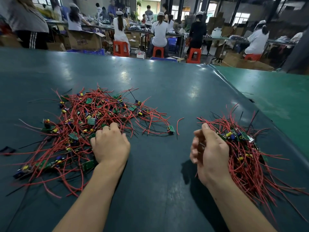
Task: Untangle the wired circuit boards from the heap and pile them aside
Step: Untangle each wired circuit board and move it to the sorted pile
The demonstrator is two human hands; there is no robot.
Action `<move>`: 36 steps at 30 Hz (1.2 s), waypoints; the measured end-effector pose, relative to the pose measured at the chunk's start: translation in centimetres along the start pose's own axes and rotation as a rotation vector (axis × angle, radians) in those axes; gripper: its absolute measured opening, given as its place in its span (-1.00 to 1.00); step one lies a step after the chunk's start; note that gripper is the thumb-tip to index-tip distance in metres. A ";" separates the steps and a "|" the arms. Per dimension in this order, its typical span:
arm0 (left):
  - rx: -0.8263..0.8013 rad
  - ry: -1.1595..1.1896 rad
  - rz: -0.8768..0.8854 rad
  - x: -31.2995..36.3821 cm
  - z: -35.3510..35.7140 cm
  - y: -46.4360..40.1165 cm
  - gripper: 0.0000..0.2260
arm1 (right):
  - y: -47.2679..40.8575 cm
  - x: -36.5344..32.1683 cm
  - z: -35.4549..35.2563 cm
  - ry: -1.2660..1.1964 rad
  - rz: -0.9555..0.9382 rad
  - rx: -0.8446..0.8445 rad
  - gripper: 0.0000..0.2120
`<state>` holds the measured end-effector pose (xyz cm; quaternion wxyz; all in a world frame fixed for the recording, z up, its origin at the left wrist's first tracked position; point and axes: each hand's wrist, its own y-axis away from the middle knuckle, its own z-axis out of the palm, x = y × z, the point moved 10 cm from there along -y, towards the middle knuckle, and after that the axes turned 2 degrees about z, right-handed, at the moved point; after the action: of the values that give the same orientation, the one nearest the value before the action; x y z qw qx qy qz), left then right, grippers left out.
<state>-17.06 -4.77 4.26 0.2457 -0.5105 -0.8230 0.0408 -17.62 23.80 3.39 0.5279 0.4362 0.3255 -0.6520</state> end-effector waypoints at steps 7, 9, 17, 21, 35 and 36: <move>0.462 0.587 0.277 3.0 -5.5 2.8 -0.81 | 0.5 1.0 1.5 0.216 0.015 -0.137 -0.68; 0.547 0.731 0.440 4.5 -6.6 4.6 -0.85 | 0.8 1.9 2.7 0.283 0.063 -0.239 -0.72; -0.254 1.497 0.308 9.0 -0.3 5.8 -0.85 | 0.8 1.5 3.9 0.215 -0.015 -0.357 -0.72; -0.325 1.481 0.241 9.0 1.0 5.2 -0.92 | 0.7 0.8 3.2 0.346 -0.130 -0.271 -0.92; -0.391 1.810 -0.198 7.2 3.7 4.4 -0.97 | 0.0 1.3 1.8 0.113 -0.014 -0.123 -0.93; -0.452 1.805 -0.180 7.7 4.0 4.8 -0.92 | 0.2 1.1 1.8 0.100 -0.031 -0.123 -0.93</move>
<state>-17.66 4.82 2.05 0.6890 -0.3189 -0.3455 -0.5516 -17.94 21.69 3.10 0.5265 0.4299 0.3976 -0.6164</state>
